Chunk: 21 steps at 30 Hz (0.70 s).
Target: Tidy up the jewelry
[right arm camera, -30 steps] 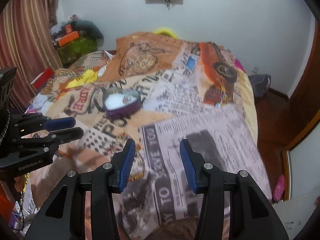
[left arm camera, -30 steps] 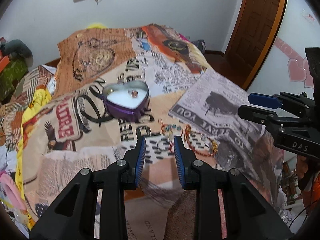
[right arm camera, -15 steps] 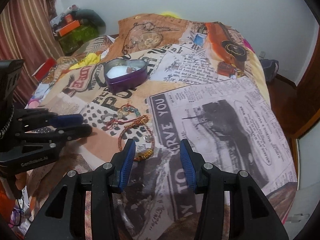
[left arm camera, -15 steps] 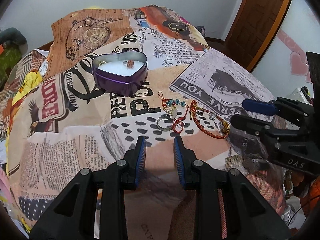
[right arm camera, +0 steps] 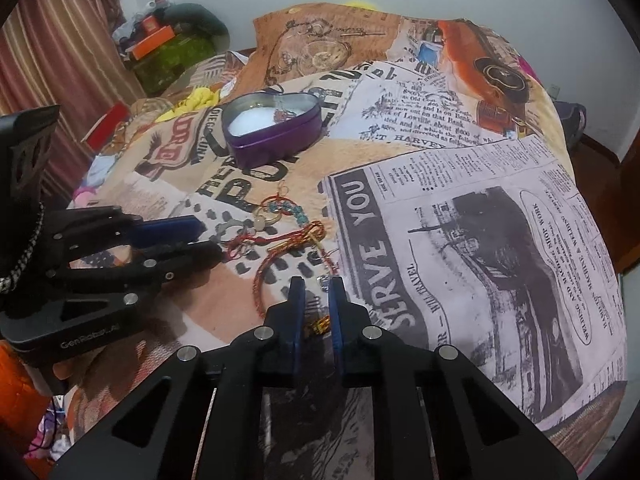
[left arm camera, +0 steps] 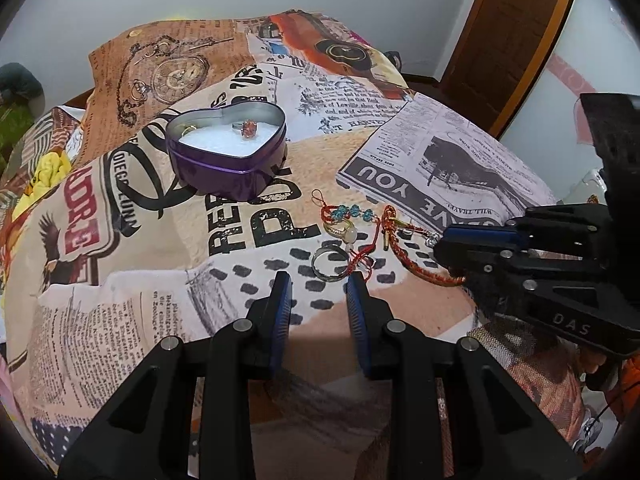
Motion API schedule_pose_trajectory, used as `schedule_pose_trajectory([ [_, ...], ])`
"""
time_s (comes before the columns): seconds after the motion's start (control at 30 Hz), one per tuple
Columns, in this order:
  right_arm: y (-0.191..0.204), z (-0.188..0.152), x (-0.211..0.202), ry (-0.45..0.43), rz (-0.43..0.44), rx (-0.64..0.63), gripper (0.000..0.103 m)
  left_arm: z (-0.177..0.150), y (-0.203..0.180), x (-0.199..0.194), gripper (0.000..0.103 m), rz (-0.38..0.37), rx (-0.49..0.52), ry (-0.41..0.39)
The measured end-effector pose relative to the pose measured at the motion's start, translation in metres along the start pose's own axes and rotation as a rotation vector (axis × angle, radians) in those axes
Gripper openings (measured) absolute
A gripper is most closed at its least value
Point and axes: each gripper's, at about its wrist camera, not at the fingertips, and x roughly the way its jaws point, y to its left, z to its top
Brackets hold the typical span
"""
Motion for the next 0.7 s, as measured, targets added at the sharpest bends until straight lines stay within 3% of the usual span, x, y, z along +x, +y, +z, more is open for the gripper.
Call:
schedule_pose_trajectory([
  [0.7, 0.009, 0.009, 0.016, -0.013, -0.093, -0.109, 0.009, 0.005, 0.002, 0.011, 0.028, -0.045, -0.007, -0.009],
])
